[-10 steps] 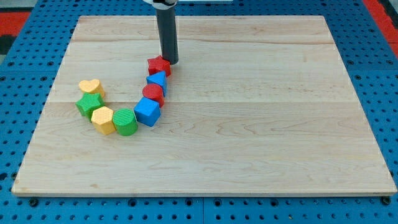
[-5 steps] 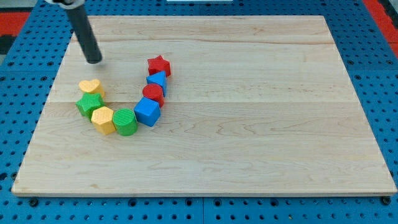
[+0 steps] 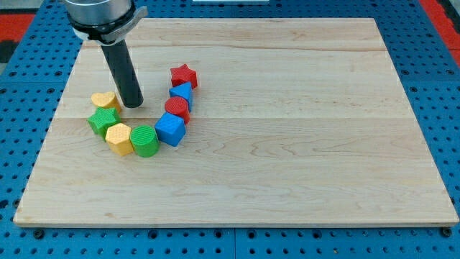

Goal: Push the yellow heart towards the red circle

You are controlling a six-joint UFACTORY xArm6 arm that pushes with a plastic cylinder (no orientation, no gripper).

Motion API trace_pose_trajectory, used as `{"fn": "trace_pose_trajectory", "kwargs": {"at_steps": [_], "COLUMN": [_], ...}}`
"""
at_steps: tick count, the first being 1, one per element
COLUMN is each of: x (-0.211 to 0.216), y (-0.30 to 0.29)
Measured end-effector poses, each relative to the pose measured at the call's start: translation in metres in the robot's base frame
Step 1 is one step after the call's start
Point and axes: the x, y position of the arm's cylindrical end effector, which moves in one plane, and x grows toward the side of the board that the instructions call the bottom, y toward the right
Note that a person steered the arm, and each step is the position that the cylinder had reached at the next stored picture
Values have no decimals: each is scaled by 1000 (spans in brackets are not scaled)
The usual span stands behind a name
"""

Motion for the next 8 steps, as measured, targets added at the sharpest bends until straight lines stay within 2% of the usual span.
{"fn": "trace_pose_trajectory", "kwargs": {"at_steps": [1,4,5,6,7,8], "x": [0,-49,-55,-23,31,49], "y": [-17,-42,-77,-120,-124,-105]}}
